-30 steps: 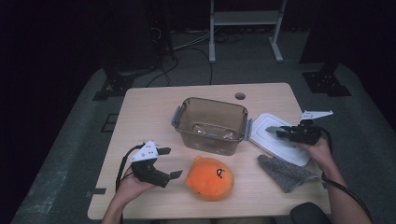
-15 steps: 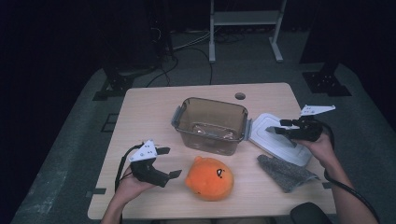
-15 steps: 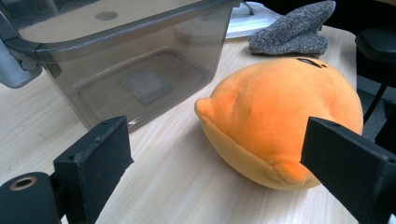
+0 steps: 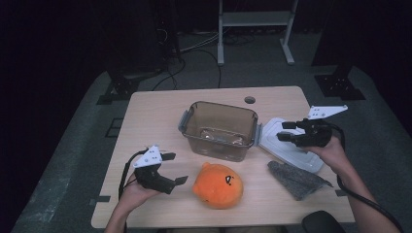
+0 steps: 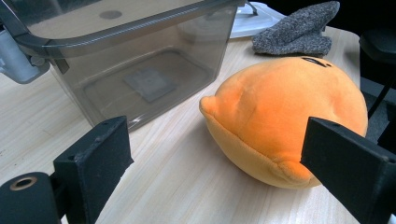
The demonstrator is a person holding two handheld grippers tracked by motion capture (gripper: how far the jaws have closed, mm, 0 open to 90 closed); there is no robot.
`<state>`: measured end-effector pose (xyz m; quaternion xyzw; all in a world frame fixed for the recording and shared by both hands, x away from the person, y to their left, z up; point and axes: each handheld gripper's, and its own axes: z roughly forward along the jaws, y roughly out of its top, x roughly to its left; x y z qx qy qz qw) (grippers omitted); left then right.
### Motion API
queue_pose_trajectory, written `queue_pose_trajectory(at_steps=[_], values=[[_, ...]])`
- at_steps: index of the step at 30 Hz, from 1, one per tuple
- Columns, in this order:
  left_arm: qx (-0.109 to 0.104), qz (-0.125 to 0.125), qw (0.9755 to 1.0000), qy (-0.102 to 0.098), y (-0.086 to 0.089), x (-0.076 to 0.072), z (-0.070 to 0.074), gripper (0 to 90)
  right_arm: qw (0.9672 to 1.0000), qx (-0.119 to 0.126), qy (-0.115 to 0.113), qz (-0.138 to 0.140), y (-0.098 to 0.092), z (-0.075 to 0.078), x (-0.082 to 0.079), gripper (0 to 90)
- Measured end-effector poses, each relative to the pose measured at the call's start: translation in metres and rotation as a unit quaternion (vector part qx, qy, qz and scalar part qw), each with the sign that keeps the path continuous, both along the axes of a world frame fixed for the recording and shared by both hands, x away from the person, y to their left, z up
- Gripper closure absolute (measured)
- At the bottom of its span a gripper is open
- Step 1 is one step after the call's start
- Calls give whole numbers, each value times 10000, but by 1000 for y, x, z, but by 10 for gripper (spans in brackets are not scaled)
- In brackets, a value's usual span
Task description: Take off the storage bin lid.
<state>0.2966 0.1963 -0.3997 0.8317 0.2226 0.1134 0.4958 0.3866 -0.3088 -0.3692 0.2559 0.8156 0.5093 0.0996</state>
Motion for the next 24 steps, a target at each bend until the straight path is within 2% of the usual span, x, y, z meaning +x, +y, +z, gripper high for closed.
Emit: queue_pose_trajectory(at_steps=[13,24], values=[[-32,64,10000,-11,3,0,0,75,9968,13,-251,753,47,34,-22,371],[-51,112,9999,-2,6,1,-1,75,9906,-149,-279,1334,88,47,-37,295]])
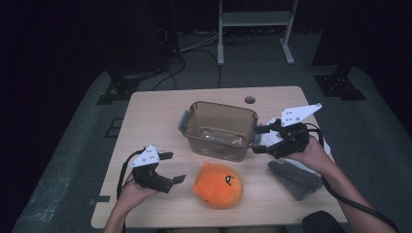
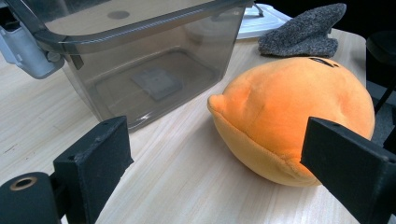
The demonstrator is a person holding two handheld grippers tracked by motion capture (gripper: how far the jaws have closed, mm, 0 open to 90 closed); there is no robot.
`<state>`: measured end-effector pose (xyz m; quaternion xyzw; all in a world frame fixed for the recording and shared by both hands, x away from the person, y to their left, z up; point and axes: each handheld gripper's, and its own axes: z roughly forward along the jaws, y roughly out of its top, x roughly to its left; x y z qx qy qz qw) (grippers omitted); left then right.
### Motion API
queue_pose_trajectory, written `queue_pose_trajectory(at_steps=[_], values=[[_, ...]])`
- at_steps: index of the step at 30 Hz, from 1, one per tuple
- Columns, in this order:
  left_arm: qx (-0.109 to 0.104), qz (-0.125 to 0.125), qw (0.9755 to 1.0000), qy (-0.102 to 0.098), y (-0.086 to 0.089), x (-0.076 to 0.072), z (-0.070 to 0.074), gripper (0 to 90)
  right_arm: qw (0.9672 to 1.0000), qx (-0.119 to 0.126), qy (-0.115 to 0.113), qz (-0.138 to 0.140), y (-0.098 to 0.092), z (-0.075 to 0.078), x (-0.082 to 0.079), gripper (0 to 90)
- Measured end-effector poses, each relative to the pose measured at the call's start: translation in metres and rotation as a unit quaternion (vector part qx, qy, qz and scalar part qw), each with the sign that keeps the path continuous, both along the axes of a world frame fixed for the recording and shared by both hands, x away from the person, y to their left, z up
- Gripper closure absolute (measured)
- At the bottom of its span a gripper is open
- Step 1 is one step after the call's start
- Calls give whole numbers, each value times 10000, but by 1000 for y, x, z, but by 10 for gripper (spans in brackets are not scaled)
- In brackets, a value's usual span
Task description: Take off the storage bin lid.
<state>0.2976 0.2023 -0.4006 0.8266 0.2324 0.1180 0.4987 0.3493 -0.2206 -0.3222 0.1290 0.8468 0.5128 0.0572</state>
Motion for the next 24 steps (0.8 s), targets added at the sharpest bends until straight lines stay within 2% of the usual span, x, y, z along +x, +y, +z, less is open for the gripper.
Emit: queue_pose_trajectory(at_steps=[9,12,17,24], values=[[40,59,10000,-49,4,0,1,75,9991,-103,-4,414,34,-2,-11,285],[-1,100,9999,-34,6,1,0,75,9983,-160,-10,554,47,-7,-13,282],[-7,173,9998,-67,11,2,1,72,9967,-214,147,767,66,-20,-16,279],[-27,285,9996,-75,18,4,1,69,9950,-277,247,927,82,-31,-17,272]])
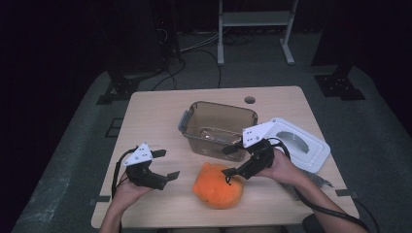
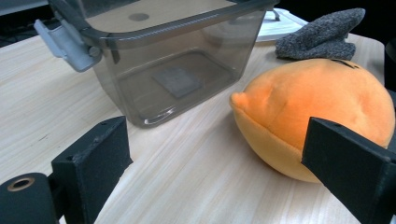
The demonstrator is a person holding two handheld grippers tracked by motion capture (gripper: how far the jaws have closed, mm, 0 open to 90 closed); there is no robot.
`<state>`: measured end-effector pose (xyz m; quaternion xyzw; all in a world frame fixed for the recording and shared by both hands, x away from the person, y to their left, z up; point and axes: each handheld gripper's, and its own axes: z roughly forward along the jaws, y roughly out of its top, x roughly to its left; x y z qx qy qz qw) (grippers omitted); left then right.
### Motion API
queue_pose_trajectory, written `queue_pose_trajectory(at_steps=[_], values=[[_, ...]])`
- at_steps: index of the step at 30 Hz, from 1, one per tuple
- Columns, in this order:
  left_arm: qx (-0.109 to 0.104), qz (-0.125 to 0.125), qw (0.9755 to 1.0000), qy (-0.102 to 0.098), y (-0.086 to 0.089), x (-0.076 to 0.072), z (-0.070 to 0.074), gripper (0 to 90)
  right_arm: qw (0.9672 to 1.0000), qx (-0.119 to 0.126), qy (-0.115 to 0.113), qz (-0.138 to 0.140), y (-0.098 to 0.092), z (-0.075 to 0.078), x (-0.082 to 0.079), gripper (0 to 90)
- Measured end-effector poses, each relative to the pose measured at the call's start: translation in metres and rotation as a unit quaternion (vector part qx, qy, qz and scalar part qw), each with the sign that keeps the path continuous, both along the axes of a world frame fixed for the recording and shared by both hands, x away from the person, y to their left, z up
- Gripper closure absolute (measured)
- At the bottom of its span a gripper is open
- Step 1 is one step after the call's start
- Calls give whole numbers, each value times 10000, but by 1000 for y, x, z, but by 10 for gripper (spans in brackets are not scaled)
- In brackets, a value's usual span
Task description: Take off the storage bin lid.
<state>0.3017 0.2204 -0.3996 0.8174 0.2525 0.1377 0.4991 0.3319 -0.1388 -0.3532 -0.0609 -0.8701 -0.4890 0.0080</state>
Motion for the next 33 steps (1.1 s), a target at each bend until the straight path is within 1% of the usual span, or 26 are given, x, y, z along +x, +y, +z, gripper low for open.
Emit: queue_pose_trajectory(at_steps=[5,12,18,22,27,33], values=[[-8,42,10000,5,2,1,0,69,10000,-8,61,59,9,-6,-2,270],[-4,26,10000,-4,2,0,1,69,9997,-121,82,210,20,-14,-7,266],[-26,-7,10000,22,2,2,-1,69,9995,-138,71,263,22,-16,-9,265],[-16,7,10000,23,2,1,-1,69,9996,-155,94,236,23,-19,-9,263],[-93,29,10000,-2,4,1,1,69,9995,-213,107,213,24,-24,-11,258],[-63,3,10000,31,3,2,-1,69,9996,-188,137,184,22,-26,-12,257]])
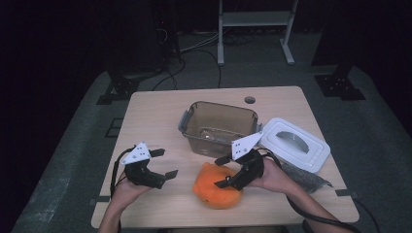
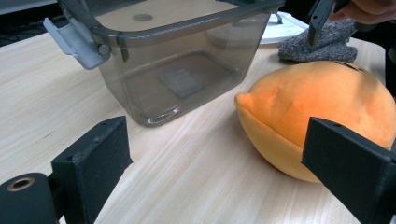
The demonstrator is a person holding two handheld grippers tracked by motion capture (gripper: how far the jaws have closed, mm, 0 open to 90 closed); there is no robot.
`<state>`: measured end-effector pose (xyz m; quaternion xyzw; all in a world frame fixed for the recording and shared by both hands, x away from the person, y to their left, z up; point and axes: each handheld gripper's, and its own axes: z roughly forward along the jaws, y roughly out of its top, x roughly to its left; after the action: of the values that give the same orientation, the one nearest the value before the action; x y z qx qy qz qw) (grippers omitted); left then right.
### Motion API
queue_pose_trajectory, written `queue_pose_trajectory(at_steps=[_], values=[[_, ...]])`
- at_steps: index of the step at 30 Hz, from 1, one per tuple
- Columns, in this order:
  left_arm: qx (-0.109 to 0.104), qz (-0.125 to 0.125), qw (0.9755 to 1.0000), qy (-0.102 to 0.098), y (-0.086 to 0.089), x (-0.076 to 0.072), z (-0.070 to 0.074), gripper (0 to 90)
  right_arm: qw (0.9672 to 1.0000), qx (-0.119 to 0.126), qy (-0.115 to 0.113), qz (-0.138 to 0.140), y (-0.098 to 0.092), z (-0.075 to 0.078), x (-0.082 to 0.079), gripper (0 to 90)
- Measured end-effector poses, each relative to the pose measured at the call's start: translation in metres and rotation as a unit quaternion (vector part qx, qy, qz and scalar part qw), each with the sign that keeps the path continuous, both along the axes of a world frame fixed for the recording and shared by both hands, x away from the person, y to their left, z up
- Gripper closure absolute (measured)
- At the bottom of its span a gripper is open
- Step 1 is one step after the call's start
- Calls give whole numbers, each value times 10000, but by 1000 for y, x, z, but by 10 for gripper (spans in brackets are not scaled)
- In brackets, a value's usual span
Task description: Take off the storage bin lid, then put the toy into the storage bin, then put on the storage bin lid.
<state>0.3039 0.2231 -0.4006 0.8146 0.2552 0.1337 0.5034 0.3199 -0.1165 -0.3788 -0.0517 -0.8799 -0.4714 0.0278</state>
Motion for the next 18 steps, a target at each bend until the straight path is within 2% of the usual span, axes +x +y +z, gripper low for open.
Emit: queue_pose_trajectory(at_steps=[7,9,18], values=[[-11,-14,10000,-20,-1,-2,1,69,10000,20,4,5,-1,-3,-2,254],[44,-25,10000,-7,-1,-2,0,69,10000,10,1,7,0,-2,-3,254],[-25,11,10000,-27,1,0,2,69,10000,-70,-50,2,1,-7,-4,253]])
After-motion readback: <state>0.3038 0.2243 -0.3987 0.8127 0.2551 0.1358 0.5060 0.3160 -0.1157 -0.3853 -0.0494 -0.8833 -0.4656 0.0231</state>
